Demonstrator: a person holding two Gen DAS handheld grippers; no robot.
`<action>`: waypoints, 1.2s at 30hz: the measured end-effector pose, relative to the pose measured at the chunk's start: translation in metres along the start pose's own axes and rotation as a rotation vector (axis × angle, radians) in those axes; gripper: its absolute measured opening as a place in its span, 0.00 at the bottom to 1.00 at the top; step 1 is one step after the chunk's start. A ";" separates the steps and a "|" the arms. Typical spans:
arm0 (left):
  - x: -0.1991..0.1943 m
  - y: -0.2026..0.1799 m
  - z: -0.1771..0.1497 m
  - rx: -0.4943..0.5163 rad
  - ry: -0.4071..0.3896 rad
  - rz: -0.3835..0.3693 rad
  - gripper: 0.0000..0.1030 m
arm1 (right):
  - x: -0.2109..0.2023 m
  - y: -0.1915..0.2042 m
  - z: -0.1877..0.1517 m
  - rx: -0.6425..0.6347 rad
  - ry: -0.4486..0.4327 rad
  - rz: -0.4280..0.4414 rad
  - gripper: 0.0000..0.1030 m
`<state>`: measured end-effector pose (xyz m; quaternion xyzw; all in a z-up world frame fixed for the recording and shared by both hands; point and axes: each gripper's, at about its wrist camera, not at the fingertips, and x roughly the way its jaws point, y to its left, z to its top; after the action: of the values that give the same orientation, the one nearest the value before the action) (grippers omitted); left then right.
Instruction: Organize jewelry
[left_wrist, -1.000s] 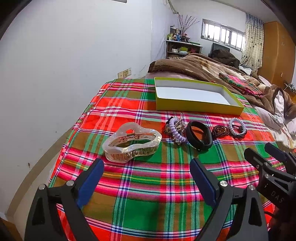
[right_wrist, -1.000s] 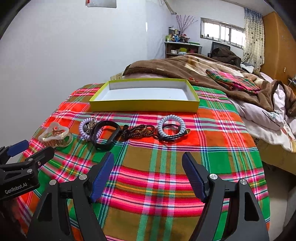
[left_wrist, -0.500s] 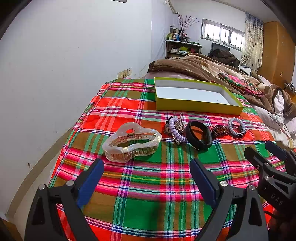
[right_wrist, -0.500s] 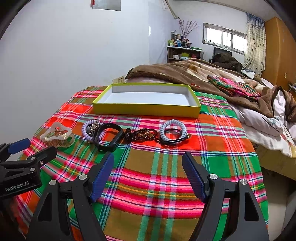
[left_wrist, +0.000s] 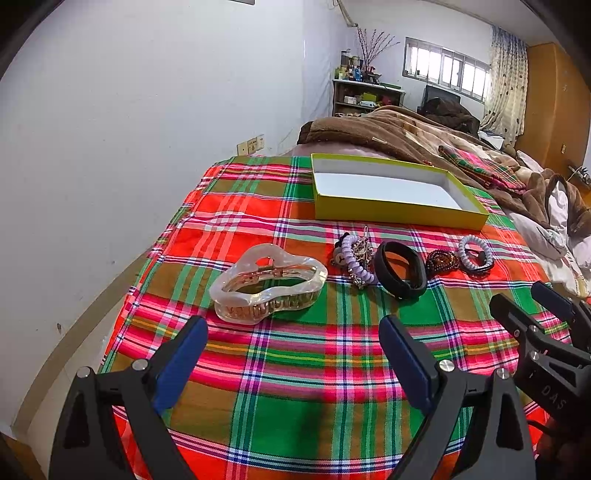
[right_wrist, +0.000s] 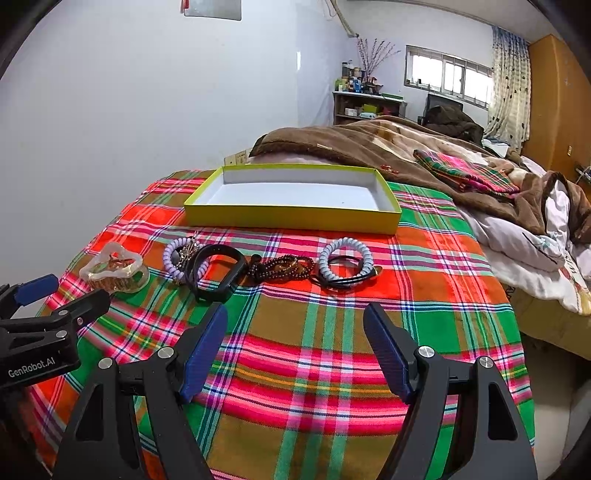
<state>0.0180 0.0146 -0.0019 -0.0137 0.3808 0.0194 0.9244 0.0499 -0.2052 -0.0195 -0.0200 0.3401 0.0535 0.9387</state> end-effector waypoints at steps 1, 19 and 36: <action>-0.001 0.000 0.000 -0.003 0.000 -0.002 0.92 | 0.001 0.000 0.000 0.000 0.001 -0.001 0.74; 0.030 0.045 0.020 -0.077 0.103 -0.105 0.88 | 0.041 0.016 0.032 0.001 0.073 0.157 0.48; 0.041 0.073 0.033 -0.099 0.105 -0.157 0.88 | 0.079 0.040 0.036 -0.041 0.188 0.242 0.35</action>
<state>0.0673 0.0902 -0.0081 -0.0902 0.4251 -0.0349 0.9000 0.1284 -0.1561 -0.0427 -0.0028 0.4250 0.1712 0.8888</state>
